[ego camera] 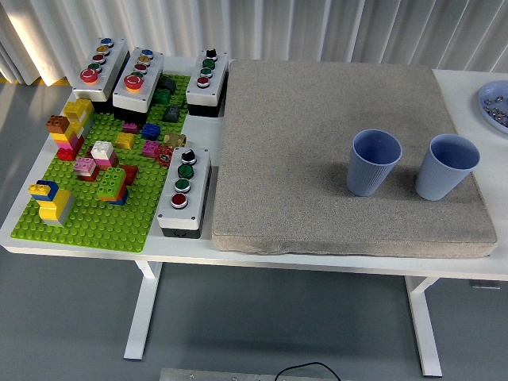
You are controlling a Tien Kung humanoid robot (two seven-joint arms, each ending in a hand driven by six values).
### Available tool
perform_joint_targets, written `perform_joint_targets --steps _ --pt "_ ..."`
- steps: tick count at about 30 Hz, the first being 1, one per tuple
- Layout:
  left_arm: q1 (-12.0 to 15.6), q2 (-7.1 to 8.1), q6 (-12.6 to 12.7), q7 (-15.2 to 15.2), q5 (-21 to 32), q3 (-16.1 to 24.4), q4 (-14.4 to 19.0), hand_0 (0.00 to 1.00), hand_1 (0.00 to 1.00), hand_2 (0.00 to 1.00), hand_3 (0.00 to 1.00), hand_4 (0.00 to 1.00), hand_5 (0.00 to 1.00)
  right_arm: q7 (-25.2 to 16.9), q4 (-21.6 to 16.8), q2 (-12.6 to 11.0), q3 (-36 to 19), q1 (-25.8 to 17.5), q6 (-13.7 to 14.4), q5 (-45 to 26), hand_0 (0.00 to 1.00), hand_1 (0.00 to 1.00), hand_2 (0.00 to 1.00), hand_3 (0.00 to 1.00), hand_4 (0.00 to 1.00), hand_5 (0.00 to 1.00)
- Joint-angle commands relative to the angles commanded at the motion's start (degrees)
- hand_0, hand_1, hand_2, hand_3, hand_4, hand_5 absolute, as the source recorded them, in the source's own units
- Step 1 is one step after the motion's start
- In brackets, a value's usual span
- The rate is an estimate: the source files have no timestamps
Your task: Pick cup pour cup place
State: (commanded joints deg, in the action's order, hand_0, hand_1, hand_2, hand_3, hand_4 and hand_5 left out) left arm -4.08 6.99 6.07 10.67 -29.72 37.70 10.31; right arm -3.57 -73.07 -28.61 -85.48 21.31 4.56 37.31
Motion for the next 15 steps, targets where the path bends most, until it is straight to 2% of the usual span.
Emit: perform_joint_targets --steps 1,3,7,8,10,15 --pt "0.0 0.01 0.0 0.0 0.0 0.0 0.0 0.722 0.774 0.823 0.67 0.506 0.938 0.3 0.0 -0.2 -0.2 -0.3 -0.7 0.2 0.853 0.798 0.84 0.822 0.724 0.332" --pt "0.0 0.01 0.0 0.0 -0.1 0.0 0.0 0.722 0.774 0.823 0.67 0.506 0.938 0.7 -0.1 -0.4 -0.4 -0.7 -1.8 0.5 0.853 0.798 0.84 0.822 0.724 0.332" --pt "0.1 0.06 -0.1 0.1 -0.2 -0.2 0.0 0.722 0.774 0.823 0.67 0.506 0.938 3.3 0.0 -1.7 -2.1 -4.2 -7.2 3.0 0.853 0.798 0.84 0.822 0.724 0.332" --pt "0.1 0.06 -0.1 0.1 -0.2 -0.2 0.0 0.71 0.774 0.823 0.67 0.506 0.938 3.4 0.0 -1.8 -2.2 -4.4 -7.5 3.1 0.86 0.808 0.867 0.853 0.757 0.271" --pt "0.2 0.1 -0.2 0.2 -0.2 -0.5 0.0 0.71 0.774 0.823 0.67 0.506 0.938 4.3 -0.3 -2.1 -3.0 -5.9 -9.4 4.1 0.86 0.808 0.867 0.853 0.757 0.271" --pt "0.2 0.14 -0.2 0.2 -0.5 -0.5 0.0 0.709 0.772 0.824 0.67 0.505 0.938 5.7 -1.1 -2.7 -4.0 -8.9 -11.1 5.8 0.861 0.808 0.869 0.865 0.778 0.266"
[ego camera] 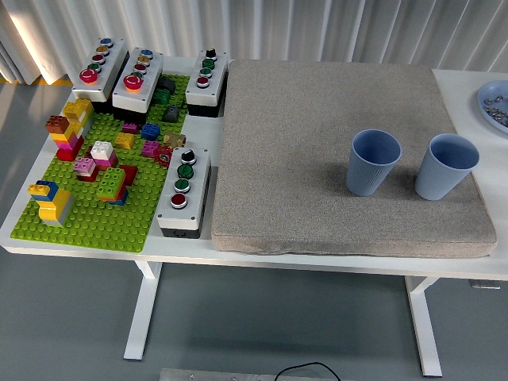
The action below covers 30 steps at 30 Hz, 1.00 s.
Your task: Pick cup pour cup place
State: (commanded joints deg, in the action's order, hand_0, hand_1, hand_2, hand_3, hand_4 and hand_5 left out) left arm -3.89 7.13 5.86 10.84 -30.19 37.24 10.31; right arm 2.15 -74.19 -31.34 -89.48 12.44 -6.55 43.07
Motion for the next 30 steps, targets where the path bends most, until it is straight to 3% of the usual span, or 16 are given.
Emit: perform_joint_targets --steps 8,13,30 --pt "0.0 0.09 -0.1 -0.1 0.1 -0.4 0.0 0.709 0.773 0.825 0.67 0.504 0.938 1.5 -0.3 0.4 -1.7 -4.9 -3.6 3.4 0.867 0.816 0.875 0.88 0.783 0.261" --pt "-0.2 -0.04 -0.2 0.0 -0.2 -0.3 0.0 0.709 0.774 0.825 0.67 0.504 0.937 2.3 -0.2 2.4 -3.0 -7.8 -5.4 5.6 0.87 0.827 0.888 0.885 0.787 0.253" --pt "-0.6 -0.37 -0.3 0.0 -0.2 -0.8 0.0 0.713 0.775 0.825 0.669 0.504 0.938 2.9 0.3 6.8 -1.2 -9.4 -5.8 8.3 0.879 0.84 0.902 0.887 0.789 0.256"
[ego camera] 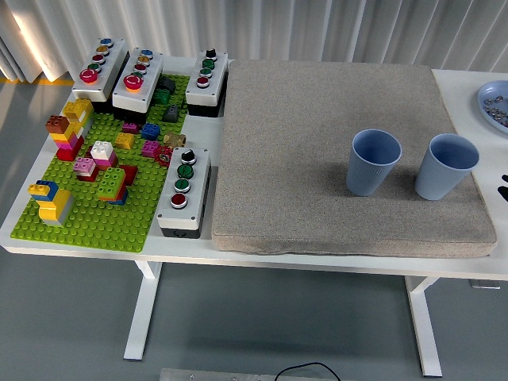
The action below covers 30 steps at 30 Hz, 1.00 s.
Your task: Pick cup pour cup place
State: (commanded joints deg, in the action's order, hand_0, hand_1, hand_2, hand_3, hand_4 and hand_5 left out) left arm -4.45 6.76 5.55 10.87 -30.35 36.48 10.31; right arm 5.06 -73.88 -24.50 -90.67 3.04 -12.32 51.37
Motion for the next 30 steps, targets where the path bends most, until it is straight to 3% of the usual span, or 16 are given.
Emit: perform_joint_targets --steps 7,17,30 --pt "0.0 -0.04 0.0 0.1 -0.1 0.0 0.0 0.713 0.774 0.825 0.669 0.504 0.941 -0.6 0.1 0.4 0.9 0.9 0.5 1.6 0.889 0.86 0.903 0.882 0.788 0.254" --pt "-0.1 -0.14 0.0 0.1 0.3 -0.5 0.0 0.714 0.773 0.824 0.669 0.503 0.942 -1.5 1.7 0.8 2.9 2.1 -1.5 4.6 0.89 0.865 0.928 0.917 0.817 0.194" --pt "0.0 -0.16 -0.1 0.1 0.8 -1.3 0.0 0.717 0.773 0.824 0.669 0.502 0.942 -1.0 3.1 1.6 4.8 4.1 -1.3 4.5 0.89 0.866 0.93 0.913 0.805 0.203"
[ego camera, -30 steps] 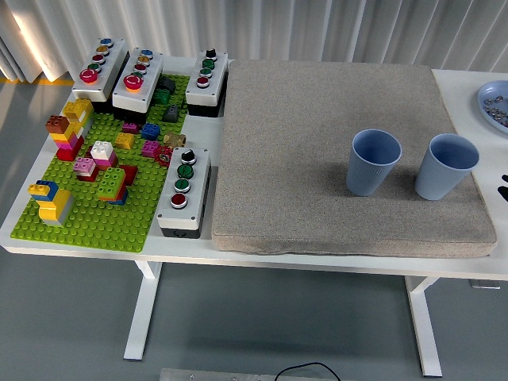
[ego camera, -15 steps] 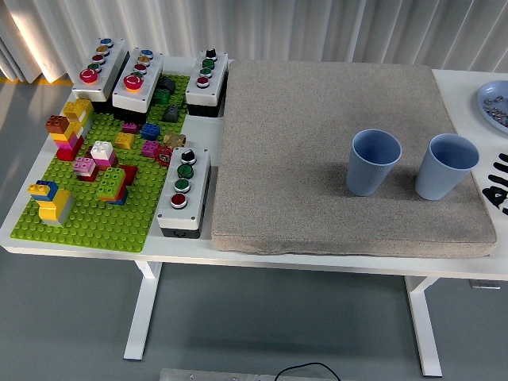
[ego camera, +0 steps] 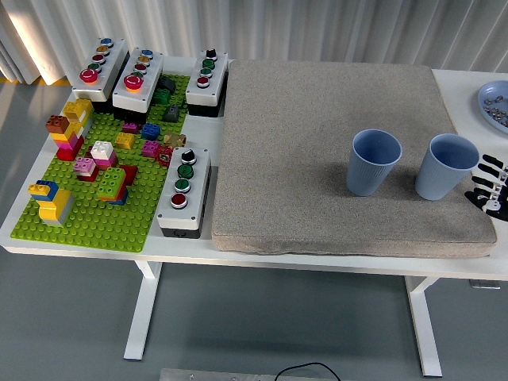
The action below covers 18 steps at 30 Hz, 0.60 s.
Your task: Pick cup pour cup place
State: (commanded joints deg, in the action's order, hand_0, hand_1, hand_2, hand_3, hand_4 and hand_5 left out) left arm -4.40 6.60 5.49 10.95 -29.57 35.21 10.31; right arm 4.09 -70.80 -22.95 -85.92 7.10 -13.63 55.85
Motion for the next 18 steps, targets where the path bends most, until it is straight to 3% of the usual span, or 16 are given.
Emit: perform_joint_targets --steps 18 --pt "-0.1 -0.04 0.0 -0.2 1.0 -1.1 0.0 0.718 0.772 0.824 0.668 0.503 0.942 -0.6 2.2 1.2 2.7 3.5 0.6 -0.1 0.898 0.87 0.936 0.922 0.838 0.187"
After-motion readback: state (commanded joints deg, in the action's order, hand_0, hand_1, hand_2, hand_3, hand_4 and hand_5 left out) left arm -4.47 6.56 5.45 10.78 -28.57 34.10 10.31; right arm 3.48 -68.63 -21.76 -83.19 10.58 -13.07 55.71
